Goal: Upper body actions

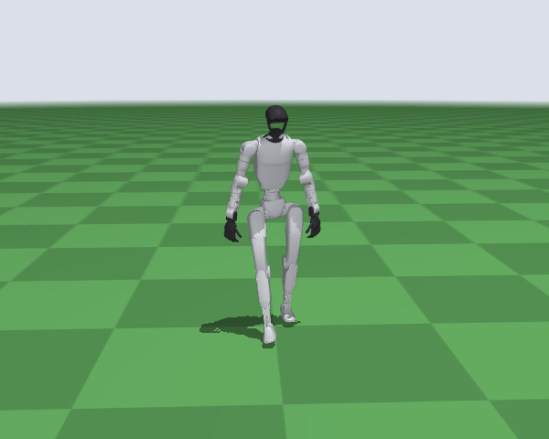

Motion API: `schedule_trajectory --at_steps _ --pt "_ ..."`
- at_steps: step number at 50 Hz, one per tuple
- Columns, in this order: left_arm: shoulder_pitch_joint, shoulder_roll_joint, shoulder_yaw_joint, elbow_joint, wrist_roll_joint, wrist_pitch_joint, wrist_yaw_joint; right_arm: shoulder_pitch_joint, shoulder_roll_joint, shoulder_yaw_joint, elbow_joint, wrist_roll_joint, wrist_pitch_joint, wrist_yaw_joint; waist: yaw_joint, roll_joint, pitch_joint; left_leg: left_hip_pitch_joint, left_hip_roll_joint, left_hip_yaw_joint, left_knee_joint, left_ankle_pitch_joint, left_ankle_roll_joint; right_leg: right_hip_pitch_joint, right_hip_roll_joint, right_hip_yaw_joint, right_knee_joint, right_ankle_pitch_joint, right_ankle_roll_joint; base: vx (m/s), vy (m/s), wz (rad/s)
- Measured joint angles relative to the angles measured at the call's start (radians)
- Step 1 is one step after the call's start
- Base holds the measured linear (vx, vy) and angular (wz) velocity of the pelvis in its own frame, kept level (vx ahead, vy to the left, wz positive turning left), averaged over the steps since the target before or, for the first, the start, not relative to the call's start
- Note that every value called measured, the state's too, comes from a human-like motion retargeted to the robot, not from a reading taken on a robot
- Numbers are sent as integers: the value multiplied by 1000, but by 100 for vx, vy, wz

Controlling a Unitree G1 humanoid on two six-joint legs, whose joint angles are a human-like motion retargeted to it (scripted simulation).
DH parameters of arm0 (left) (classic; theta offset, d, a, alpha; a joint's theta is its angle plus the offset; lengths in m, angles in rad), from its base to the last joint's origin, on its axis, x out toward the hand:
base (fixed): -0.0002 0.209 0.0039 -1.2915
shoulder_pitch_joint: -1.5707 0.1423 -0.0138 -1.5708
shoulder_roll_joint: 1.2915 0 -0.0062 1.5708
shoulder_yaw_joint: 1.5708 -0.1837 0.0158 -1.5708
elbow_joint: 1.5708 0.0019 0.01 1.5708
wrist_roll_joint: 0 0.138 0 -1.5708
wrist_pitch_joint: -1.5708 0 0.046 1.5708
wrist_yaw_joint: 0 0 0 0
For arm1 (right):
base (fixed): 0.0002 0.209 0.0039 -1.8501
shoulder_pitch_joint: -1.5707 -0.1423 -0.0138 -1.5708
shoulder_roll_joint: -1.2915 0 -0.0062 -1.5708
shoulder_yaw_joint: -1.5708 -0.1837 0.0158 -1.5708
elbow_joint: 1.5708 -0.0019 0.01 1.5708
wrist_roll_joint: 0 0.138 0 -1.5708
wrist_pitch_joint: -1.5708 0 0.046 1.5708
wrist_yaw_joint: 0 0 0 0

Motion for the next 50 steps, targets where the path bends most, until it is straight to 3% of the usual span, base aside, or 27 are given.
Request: schedule_trajectory --at_steps 3,7,12,15,24,30,32,35,38,42,45,48,50 --pt "-64 18 -23 0 13 -8 -46 4 35 -75 159 78 74 -51 15 -20 42 -30 -23 -4 -9 12 6 -25 -18 -32 -23 41 75 -52 -2 1" --pt "-131 38 -4 -20 42 -5 -84 9 38 -122 283 174 126 -10 68 -36 95 -153 29 42 6 44 -55 -127 62 -69 -39 51 82 -63 -41 -45" --pt "-98 61 12 -25 -25 -10 -41 58 25 -95 283 28 119 98 22 11 125 -181 43 22 -22 74 -14 -90 59 93 36 -41 82 -18 35 9" --pt "-86 79 6 -6 -50 -17 -37 68 15 -82 261 -74 92 60 -17 23 139 -197 32 14 -52 102 11 -54 34 97 88 -100 82 -21 27 12" --pt "-120 115 19 -3 -48 -8 -49 -31 -1 -7 146 -85 70 -40 23 21 179 -317 95 111 -32 118 3 32 71 14 179 -233 -67 -22 2 -59" --pt "-184 110 18 -93 -218 -78 -83 -192 -16 54 63 -54 57 -32 47 -8 216 -413 123 188 19 106 0 42 94 -5 155 -286 -75 -22 -5 -61" --pt "-229 106 1 -111 -245 -98 -94 -234 -15 63 34 -42 48 -47 43 -11 222 -448 127 192 44 99 -7 34 68 -88 132 -315 -85 -24 -12 -8" --pt "-318 96 2 -137 -235 -134 -97 -306 -10 81 -19 -18 28 -66 59 -30 233 -535 139 221 125 99 -43 -37 102 25 125 -335 -115 -27 -14 -33" --pt "-387 86 32 -162 -239 -166 -73 -381 -2 95 -57 -26 7 -66 48 -31 234 -671 147 183 232 192 -116 -125 99 12 150 -317 -118 -23 -8 -34" --pt "-455 92 58 -197 -330 -224 -27 -475 -2 127 -98 -43 -6 -68 38 -52 234 -804 144 147 259 211 -144 -237 102 54 188 -319 -119 -12 3 -50" --pt "-506 115 51 -218 -414 -255 14 -525 -9 161 -121 -19 -23 -116 25 -32 234 -855 160 114 140 189 -121 -326 120 52 217 -332 -124 -4 10 -31" --pt "-567 131 67 -215 -435 -262 68 -587 -36 208 -121 11 -52 -152 -4 -31 234 -900 144 136 109 146 -24 -432 104 63 284 -369 -118 5 23 -17" --pt "-617 143 74 -200 -446 -265 96 -620 -65 226 -127 -1 -67 -142 -6 -34 234 -965 165 170 128 137 -29 -509 126 117 323 -398 -122 8 28 -44"
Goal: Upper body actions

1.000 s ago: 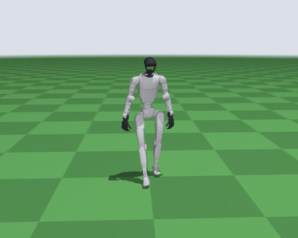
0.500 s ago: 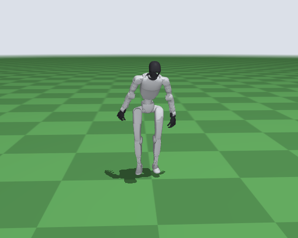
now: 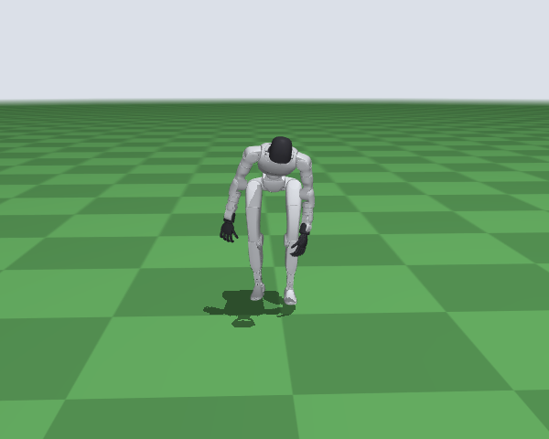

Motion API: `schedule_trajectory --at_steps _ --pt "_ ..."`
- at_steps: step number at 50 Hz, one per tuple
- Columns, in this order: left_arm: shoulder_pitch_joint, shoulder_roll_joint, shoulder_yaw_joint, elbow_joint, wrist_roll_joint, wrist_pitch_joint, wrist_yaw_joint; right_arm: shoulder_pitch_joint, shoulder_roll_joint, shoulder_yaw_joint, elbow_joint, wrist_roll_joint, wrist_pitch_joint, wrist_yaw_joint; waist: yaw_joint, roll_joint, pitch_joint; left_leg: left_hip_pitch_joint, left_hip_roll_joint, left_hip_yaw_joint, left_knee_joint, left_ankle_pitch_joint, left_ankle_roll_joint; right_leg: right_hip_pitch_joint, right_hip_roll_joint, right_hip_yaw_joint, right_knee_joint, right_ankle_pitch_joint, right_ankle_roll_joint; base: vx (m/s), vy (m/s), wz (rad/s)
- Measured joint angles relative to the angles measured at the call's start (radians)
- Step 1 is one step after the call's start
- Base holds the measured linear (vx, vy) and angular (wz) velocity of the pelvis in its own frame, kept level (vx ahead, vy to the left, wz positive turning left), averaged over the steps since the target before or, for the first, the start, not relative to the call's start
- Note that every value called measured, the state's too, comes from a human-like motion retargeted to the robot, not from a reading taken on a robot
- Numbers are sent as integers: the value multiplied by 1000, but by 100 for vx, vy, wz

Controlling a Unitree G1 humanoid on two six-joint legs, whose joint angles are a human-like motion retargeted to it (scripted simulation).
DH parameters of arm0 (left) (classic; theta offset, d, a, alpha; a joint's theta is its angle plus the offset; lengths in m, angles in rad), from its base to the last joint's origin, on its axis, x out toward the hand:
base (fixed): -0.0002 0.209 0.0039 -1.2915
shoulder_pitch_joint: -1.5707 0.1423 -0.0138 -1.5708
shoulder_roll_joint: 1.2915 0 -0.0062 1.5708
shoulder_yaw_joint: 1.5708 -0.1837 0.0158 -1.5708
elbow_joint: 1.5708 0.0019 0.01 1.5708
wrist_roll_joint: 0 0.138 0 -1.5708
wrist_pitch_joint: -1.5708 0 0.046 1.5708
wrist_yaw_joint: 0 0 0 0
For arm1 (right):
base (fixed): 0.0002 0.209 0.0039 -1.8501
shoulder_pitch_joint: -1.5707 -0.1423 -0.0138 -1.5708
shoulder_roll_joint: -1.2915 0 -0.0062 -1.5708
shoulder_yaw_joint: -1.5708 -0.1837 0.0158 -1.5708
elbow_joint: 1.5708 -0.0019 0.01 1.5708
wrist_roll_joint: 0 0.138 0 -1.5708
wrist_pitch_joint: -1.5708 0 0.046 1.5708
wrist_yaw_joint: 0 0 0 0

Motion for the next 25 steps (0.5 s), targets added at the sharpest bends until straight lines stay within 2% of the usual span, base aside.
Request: schedule_trajectory --at_steps 3,5,8,10,13,15,18,21,25 --pt "-66 41 16 12 -3 5 4 -64 -16 17 31 -34 15 -10 6 4 0 -103 -4 -20 57 -39 27 -65 -12 -44 15 -49 41 19 20 -65" --pt "-99 65 27 3 -21 5 10 -113 -41 39 58 -48 29 -32 15 16 0 -157 32 21 84 -59 29 -113 -29 -97 44 -95 83 15 23 -102" --pt "-160 124 36 7 -30 -25 71 -188 -73 74 82 -77 34 -72 38 -25 0 -272 58 42 180 -93 34 -145 -76 -155 139 -94 44 19 18 -135" --pt "-206 147 38 21 -4 -25 129 -213 -108 75 67 -103 50 -119 54 -15 0 -332 71 41 246 -132 54 -149 -59 -133 236 -63 16 23 6 -93" --pt "-282 146 31 36 49 -44 242 -228 -184 41 29 -99 44 -267 112 29 0 -430 89 4 342 -186 71 -128 -25 -113 344 -34 -44 30 9 -93" --pt "-347 146 9 51 103 -84 383 -241 -260 33 -29 -18 6 -406 153 44 0 -515 72 -30 440 -222 73 -77 -15 -68 397 -14 -71 34 7 -78" --pt "-391 144 -20 45 197 -97 576 -247 -335 41 -116 150 -47 -574 185 33 0 -572 60 -11 546 -261 80 33 33 60 406 -17 -81 37 -1 20" --pt "-394 146 -53 30 280 -96 709 -264 -383 75 -163 245 -90 -730 166 21 0 -574 -8 29 641 -298 88 176 75 185 408 -19 -45 42 -10 205" --pt "-394 138 -86 24 360 -81 813 -336 -461 186 -152 286 -85 -870 153 19 0 -574 -71 92 767 -370 94 350 175 348 374 8 73 37 -13 173"
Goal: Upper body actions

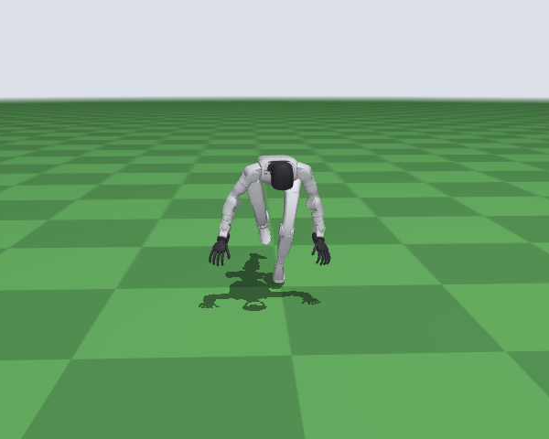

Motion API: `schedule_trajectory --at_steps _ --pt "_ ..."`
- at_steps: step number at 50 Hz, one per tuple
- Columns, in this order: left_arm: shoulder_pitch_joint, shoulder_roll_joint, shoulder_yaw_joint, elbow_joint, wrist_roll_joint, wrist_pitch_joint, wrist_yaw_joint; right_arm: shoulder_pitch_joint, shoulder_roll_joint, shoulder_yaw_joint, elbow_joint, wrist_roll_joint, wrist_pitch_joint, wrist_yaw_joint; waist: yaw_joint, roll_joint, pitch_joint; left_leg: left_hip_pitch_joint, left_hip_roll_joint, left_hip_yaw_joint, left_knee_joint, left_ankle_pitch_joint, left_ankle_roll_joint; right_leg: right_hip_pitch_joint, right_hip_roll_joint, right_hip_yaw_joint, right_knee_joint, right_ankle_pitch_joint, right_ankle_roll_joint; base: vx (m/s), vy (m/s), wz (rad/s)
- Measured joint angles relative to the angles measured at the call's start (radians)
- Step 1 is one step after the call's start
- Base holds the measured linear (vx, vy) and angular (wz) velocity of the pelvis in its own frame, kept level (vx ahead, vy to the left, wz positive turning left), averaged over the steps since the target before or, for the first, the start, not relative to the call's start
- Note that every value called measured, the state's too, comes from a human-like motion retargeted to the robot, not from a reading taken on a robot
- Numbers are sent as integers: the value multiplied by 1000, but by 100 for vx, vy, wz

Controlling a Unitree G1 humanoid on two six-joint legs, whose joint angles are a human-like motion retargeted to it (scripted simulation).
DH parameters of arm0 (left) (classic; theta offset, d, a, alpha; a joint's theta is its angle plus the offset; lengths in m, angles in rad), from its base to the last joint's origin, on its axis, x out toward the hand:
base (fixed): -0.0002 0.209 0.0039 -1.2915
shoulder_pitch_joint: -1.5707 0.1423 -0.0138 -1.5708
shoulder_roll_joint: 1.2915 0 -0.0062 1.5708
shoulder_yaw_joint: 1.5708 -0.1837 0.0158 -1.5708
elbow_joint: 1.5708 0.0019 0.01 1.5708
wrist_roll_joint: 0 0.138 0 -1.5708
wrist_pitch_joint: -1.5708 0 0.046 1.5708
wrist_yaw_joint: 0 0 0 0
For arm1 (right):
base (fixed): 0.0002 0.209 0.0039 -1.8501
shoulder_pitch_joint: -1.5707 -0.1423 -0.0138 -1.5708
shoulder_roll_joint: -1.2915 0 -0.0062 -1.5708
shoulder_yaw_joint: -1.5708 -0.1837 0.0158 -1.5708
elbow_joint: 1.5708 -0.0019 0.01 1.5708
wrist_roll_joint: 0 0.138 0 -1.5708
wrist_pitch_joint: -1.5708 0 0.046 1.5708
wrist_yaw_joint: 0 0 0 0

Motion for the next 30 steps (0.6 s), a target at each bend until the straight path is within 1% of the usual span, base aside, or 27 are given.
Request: schedule_trajectory --at_steps 2,3,5,6,7,8,9,10,11,12,13,15,17,18,20,22,25,26,28,30 --pt "1 -3 -24 -3 12 -2 20 -47 -43 76 39 -27 39 10 8 9 0 0 -7 41 69 -36 0 64 55 92 -22 -10 42 33 -12 92" --pt "2 1 -36 -5 20 -3 26 -73 -55 119 66 -41 77 38 20 13 0 0 -4 55 110 -69 -2 93 76 129 -34 19 43 33 -16 4" --pt "10 13 -59 -10 45 8 40 -100 -64 178 119 -40 168 108 50 22 0 0 4 70 193 -131 -8 121 43 90 -7 14 7 32 -19 -29" --pt "15 19 -60 -13 67 21 66 -92 -58 175 130 -13 194 77 51 32 0 0 11 85 231 -149 -7 132 44 87 18 1 -11 34 -19 16" --pt "22 26 -59 -18 91 37 98 -73 -53 162 134 30 188 -9 52 42 0 0 19 99 268 -169 -5 141 52 89 40 -8 -25 35 -17 58" --pt "31 31 -53 -24 116 56 146 -33 -50 128 122 107 118 -208 50 55 0 0 31 112 303 -188 -2 149 73 102 56 -6 -32 37 -17 61" --pt "43 36 -52 -28 129 70 191 17 -47 85 78 86 -4 -439 46 64 0 0 35 120 339 -212 -4 154 81 97 73 -5 -47 40 -19 60" --pt "58 43 -52 -31 136 81 236 71 -45 37 20 17 -152 -687 42 71 0 0 36 125 374 -239 -7 157 83 82 90 -5 -67 39 -18 41" --pt "75 64 -54 -27 150 79 286 107 -26 -16 -33 -44 -217 -746 25 65 0 0 44 127 403 -260 -10 152 81 58 103 1 -85 35 -15 20" --pt "90 91 -63 -24 149 86 376 133 -3 -47 -68 -75 -244 -761 7 53 0 0 53 127 433 -279 -14 147 80 32 114 11 -97 30 -12 -11" --pt "99 130 -85 -23 115 113 544 141 29 -34 -70 -47 -197 -690 -12 33 0 0 65 122 461 -292 -19 140 82 4 120 26 -97 30 -9 -48" --pt "165 171 3 -87 230 174 780 140 52 -7 -73 39 -132 -627 -13 8 0 0 85 118 506 -305 -34 124 73 -29 131 67 -102 29 -2 -105" --pt "189 179 -5 -68 188 97 749 131 68 7 -65 11 -150 -678 -4 -5 0 0 106 128 534 -296 -41 105 52 -51 140 118 -110 28 -2 -107" --pt "193 183 -8 -61 167 66 705 129 71 7 -56 -5 -162 -695 2 -3 0 0 118 133 539 -288 -39 93 42 -62 140 136 -107 26 -3 -77" --pt "191 200 -6 -46 145 70 714 122 83 9 -32 -12 -167 -713 8 -13 0 0 136 137 539 -274 -43 81 28 -65 114 188 -89 21 -4 -62" --pt "185 217 -7 -28 141 70 755 109 92 24 -11 -8 -187 -727 3 -26 0 0 145 128 527 -252 -69 83 21 -50 59 257 -77 16 1 -33" --pt "170 232 -9 19 130 34 771 89 102 43 16 -2 -205 -744 -14 -67 0 0 168 147 510 -226 -138 108 -13 3 -55 321 -23 14 -3 8" --pt "159 241 -16 35 124 30 776 80 108 46 25 0 -213 -748 -20 -74 0 0 165 144 510 -225 -163 116 -13 14 -91 332 -17 12 -4 29" --pt "118 262 -28 56 118 23 780 51 109 47 45 12 -224 -758 -34 -78 0 0 162 118 528 -187 -196 105 -2 29 -165 344 -10 10 -5 64" --pt "47 283 -40 59 113 15 780 2 85 31 62 24 -240 -767 -37 -58 0 0 169 58 585 -124 -204 45 22 21 -231 363 -8 8 -7 101"
